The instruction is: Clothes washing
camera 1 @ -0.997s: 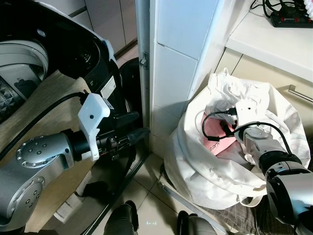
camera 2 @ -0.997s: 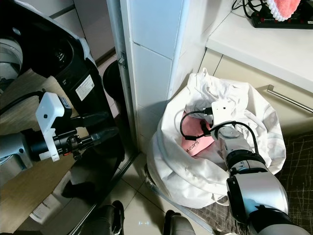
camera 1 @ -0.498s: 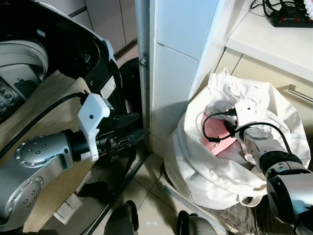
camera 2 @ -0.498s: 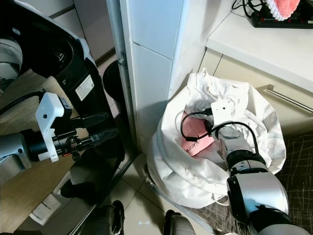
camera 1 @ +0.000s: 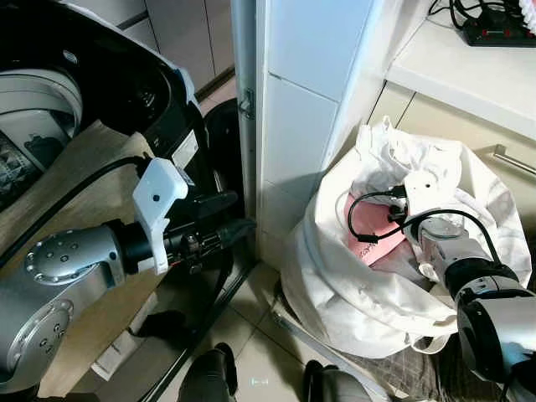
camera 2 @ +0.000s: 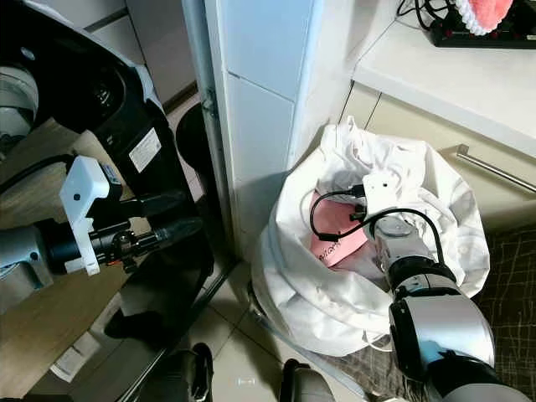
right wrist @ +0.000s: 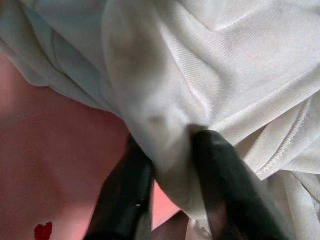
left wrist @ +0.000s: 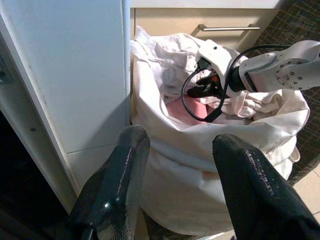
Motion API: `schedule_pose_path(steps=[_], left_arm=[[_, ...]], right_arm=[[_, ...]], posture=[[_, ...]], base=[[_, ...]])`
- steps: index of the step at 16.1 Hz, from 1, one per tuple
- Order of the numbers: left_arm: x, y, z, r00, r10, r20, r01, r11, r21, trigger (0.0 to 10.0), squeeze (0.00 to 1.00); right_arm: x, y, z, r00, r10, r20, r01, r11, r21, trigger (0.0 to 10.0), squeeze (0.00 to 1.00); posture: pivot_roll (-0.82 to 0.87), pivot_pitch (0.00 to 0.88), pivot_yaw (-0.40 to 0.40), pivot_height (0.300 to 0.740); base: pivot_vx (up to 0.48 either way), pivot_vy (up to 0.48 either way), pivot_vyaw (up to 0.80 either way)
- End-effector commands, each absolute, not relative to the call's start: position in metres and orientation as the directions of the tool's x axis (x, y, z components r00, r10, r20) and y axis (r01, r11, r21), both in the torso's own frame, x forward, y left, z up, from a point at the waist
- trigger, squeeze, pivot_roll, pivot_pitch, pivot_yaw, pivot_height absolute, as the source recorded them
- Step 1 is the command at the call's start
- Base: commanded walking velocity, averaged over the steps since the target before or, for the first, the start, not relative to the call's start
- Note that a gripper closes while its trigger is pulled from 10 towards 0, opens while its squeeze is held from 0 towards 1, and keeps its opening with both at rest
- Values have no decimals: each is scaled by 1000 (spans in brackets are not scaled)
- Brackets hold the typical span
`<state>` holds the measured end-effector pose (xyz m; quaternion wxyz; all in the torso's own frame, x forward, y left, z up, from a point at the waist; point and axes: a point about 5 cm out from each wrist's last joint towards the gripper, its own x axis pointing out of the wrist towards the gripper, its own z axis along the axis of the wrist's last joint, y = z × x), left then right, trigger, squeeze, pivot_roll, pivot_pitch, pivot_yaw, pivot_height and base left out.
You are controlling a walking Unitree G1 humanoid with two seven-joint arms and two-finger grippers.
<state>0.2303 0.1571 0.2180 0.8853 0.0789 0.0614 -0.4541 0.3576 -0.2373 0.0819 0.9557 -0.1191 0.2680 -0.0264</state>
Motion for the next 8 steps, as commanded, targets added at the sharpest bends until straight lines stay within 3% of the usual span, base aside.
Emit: schedule_pose_path(steps=[1, 5, 8], left_arm=[[230, 157, 219, 579, -795, -182, 815, 572, 93, 10000, 0], [234, 154, 217, 574, -799, -181, 818, 568, 88, 10000, 0], [249, 148, 213, 617, -774, -143, 787, 607, 113, 10000, 0]], right_arm=[[353, -241, 76, 840, -121, -529, -11, 971, -239, 0, 0], [353, -244, 78, 844, -109, -525, -16, 973, -229, 0, 0], [366, -244, 103, 906, -36, -422, -31, 988, -151, 0, 0]], posture=[[219, 202, 0, 740], [193, 180, 2, 740], [121, 136, 7, 740]], base=[[0, 0, 0], [0, 0, 0], [0, 0, 0]])
